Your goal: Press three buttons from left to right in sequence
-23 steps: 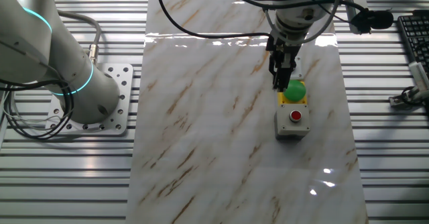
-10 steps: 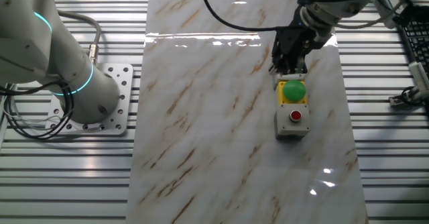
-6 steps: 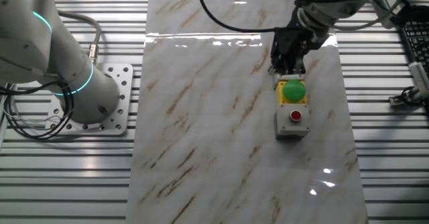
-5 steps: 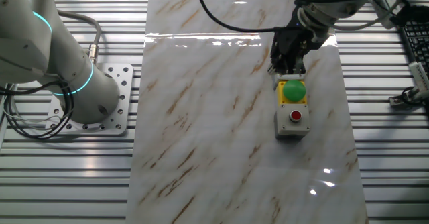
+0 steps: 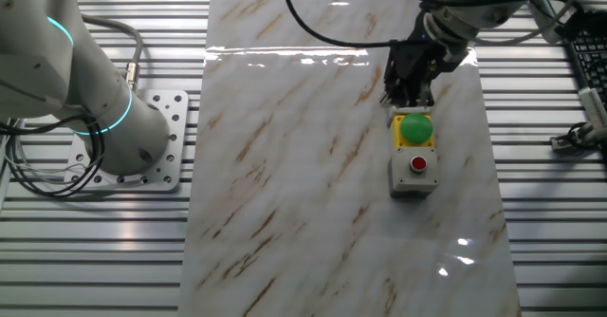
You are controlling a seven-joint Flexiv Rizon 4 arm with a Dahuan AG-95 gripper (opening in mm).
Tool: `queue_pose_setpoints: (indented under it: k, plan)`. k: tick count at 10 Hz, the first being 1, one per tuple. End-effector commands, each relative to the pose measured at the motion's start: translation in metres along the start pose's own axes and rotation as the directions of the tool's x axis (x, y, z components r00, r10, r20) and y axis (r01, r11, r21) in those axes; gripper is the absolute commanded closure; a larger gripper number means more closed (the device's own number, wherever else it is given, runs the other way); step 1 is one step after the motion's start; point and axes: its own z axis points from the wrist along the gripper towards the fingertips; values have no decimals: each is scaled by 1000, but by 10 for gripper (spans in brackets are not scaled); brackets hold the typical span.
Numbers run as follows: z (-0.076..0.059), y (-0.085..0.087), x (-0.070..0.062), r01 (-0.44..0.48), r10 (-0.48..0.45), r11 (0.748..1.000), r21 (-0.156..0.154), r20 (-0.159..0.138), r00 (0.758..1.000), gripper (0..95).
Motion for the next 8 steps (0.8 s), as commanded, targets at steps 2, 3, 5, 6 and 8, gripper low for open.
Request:
queue_pose_setpoints:
  k: [2,3,5,6,8]
  plan:
    - [2,-4,0,37,-37,999,4,-2,999,950]
    - [3,-6,1,42,-42,999,4,-1,999,950]
    - [5,-13,4,48,-48,999,0,12,999,950]
    - [6,-19,7,56,-56,998,-2,21,998,950]
    - [11,-34,13,79,-79,997,-11,35,996,950]
